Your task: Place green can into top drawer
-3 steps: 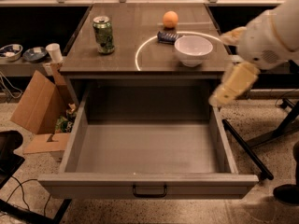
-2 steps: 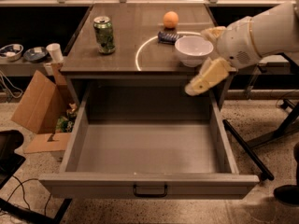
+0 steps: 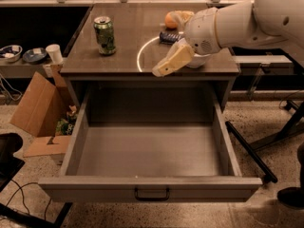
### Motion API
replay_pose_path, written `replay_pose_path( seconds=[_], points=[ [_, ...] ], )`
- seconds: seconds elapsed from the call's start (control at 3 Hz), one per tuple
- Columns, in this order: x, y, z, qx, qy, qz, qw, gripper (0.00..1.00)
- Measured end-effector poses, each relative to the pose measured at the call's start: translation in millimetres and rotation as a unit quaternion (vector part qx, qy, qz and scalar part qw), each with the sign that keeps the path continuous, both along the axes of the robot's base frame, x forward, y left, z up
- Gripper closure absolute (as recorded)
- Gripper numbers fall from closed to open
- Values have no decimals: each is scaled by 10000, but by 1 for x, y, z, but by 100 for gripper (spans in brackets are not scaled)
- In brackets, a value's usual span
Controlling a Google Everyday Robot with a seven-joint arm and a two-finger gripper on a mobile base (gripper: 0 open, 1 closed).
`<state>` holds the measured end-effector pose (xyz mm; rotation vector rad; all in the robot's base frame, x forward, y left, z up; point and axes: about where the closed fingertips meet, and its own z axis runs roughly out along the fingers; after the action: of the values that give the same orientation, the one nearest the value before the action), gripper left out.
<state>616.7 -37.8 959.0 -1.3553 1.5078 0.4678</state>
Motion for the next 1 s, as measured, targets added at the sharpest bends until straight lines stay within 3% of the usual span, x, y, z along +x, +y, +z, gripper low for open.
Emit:
replay_pose_path(
  seconds=[0.33,0.67,1.0],
  points=[
    [1,2,-1,58,-14,-1,10000,0],
    [33,15,-2,512,-202,-5,9985,0],
    [92,37,-10,924,-356,-189,9949,0]
  ],
)
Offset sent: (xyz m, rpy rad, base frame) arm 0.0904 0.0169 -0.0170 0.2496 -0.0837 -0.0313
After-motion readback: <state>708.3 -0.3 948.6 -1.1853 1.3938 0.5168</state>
